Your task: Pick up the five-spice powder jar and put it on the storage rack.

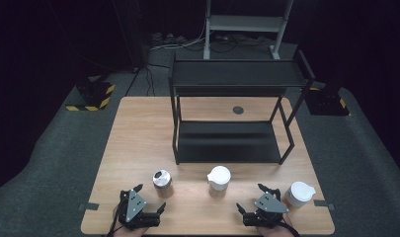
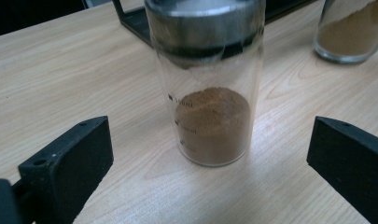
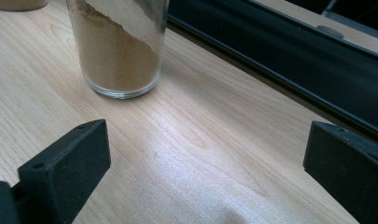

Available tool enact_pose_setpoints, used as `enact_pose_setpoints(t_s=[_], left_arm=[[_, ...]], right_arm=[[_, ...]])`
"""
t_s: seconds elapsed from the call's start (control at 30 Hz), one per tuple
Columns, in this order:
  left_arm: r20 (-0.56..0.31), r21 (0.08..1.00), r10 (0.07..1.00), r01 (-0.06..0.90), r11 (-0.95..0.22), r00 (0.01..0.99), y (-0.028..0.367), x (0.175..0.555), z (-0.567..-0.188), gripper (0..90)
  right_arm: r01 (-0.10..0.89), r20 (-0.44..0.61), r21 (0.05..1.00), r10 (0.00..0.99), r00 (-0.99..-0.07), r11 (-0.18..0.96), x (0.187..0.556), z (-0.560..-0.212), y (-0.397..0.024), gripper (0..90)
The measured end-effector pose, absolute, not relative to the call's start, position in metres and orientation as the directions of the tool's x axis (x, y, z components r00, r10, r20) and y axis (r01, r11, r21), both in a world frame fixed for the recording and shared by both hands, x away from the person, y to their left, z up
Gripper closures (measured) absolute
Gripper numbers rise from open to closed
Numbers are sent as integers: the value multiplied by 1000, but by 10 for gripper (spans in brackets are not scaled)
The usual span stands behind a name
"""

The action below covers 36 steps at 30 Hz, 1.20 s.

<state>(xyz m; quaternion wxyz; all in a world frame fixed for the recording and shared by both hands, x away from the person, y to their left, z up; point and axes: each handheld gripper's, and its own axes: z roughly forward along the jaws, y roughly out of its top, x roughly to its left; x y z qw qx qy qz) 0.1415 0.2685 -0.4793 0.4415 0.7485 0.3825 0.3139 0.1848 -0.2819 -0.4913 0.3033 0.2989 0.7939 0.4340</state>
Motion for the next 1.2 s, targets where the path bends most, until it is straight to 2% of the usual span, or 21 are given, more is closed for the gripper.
enact_pose_setpoints(t_s=[0.5, 1.2], left_arm=[[126, 916, 839, 261, -303, 530, 265, 144, -463, 5], [73, 922, 840, 286, -263, 538, 264, 170, -450, 24]], right_arm=[[211, -214, 875, 738, -640, 436, 185, -492, -284, 0], [212, -200, 881, 739, -643, 423, 186, -492, -287, 0]])
